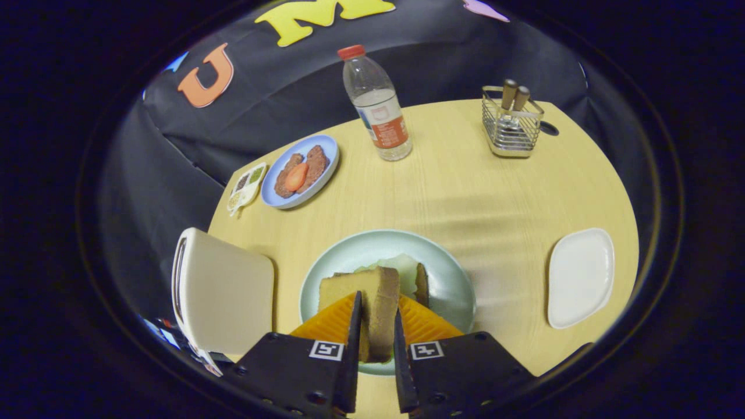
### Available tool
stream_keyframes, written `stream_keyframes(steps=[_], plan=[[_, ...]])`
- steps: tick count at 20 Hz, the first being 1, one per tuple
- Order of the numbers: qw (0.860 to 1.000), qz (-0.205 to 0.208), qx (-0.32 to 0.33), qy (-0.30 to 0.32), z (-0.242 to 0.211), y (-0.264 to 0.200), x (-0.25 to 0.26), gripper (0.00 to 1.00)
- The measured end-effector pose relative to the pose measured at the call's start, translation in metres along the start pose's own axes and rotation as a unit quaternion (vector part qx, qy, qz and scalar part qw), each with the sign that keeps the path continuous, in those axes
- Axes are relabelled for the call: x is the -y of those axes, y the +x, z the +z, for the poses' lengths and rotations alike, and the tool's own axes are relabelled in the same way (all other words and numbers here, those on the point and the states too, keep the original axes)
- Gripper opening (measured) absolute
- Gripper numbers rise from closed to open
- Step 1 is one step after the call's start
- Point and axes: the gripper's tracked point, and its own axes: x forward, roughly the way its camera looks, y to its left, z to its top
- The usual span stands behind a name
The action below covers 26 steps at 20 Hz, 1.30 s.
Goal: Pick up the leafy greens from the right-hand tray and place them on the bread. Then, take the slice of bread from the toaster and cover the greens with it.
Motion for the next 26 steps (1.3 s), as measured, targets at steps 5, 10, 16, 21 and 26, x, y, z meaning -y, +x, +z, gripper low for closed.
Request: stream_keyframes(steps=[5,10,16,21,26], plan=[[1.0,-0.009,0.002,-0.001,0.003,0.008,0.018,0.54],[0.998,-0.017,0.021,-0.049,0.007,0.001,0.028,0.69],[0.992,-0.015,0.102,-0.079,0.018,-0.071,0.016,0.92],[0.963,-0.047,0.237,-0.116,0.031,-0.175,-0.012,0.95],[0.921,-0.065,0.359,-0.137,0.016,-0.297,-0.063,0.96]])
